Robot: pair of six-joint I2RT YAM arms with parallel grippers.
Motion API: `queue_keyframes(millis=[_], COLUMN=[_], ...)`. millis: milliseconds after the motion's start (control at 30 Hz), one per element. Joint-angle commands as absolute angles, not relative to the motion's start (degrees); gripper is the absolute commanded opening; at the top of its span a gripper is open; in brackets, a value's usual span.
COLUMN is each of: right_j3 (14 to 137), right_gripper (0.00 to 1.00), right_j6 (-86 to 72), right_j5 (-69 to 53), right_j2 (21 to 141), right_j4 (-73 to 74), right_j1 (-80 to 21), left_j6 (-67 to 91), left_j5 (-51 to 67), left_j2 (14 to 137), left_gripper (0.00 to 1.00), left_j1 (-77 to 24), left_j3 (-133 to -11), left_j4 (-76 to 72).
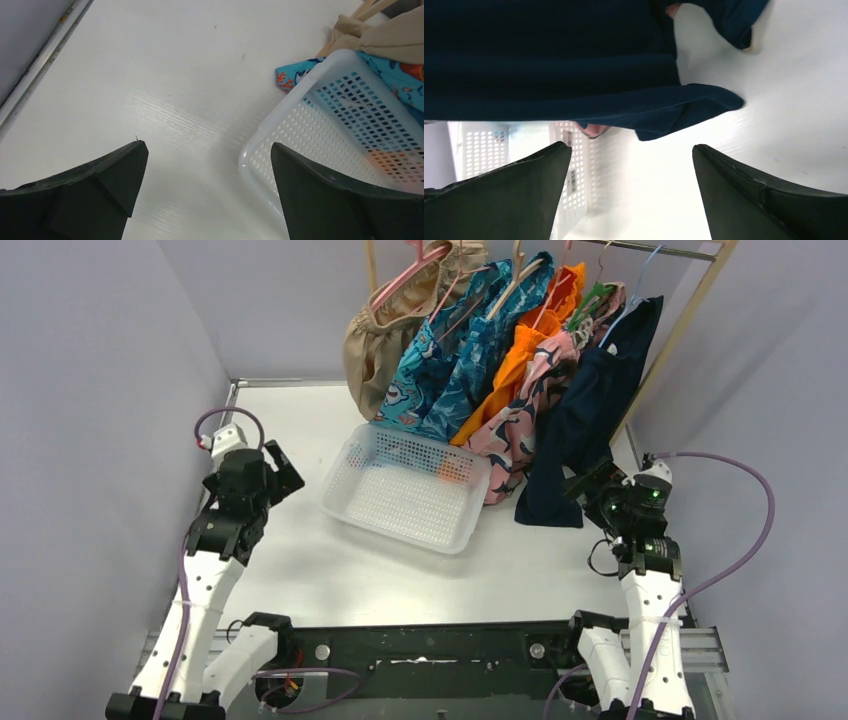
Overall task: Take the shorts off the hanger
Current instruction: Adjust the basket at the center of the board.
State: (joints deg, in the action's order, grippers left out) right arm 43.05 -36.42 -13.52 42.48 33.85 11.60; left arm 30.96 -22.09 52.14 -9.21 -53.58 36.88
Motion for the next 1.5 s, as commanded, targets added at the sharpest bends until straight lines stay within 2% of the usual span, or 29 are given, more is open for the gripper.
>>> queue_keyframes(millis=[0,67,233,300,467,667,833,967,1067,1167,1367,1467], right_j3=[41.99,41.85,40.49,41.22,46.05,48.66,51.45,57.81,59.64,63.68,69.98,74.43], right_gripper=[0.98,0.98,0.98,0.98,0.98,0.98,0.98,0.98,0.98,0.98,0.98,0.98], right_j6=[-34.13,-33.65,-36.14,-37.71,-40.29,-43.48,-46.63,-47.2,-49.99,-50.6,-41.89,-38.57], right_j5=[-23.76,-28.42,-31.06,-27.28,-7.51,-5.25,-6.0,-0.7,-1.15,5.22,7.67,17.02], right_j2=[42.03,43.92,48.23,50.83,56.43,62.57,69.5,76.21,80.44,84.54,89.74,90.15], right_j4=[26.91,26.07,21.2,20.12,25.38,25.39,19.53,20.35,17.74,20.97,22.1,27.68], right_j1=[11.69,11.5,5.19,-0.69,-12.93,-17.19,-24.45,-31.98,-35.66,-42.29,-54.81,-58.68], left_j6=[35.94,37.19,32.29,33.42,33.62,33.03,34.22,34.15,34.02,33.63,33.66,33.55], left_j5=[-26.67,-28.96,-15.36,-10.15,-2.47,-4.69,-6.55,-7.8,-8.88,-9.52,-12.12,-12.64], left_j2=[46.6,45.66,43.56,42.55,40.43,38.89,37.9,37.47,37.19,37.01,37.2,37.65], left_gripper=[0.97,0.97,0.97,0.97,0.98,0.97,0.97,0.97,0.97,0.98,0.97,0.97], left_j1=[-8.79,-8.74,-8.88,-8.87,-8.88,-8.83,-8.88,-8.87,-8.89,-8.94,-9.0,-9.03], left_j3=[-54.3,-55.16,-53.75,-51.9,-49.85,-49.63,-47.93,-48.11,-47.88,-47.61,-46.89,-46.76], left_j4=[31.83,32.37,30.19,27.94,23.24,24.43,24.17,24.54,25.08,25.62,25.73,25.66])
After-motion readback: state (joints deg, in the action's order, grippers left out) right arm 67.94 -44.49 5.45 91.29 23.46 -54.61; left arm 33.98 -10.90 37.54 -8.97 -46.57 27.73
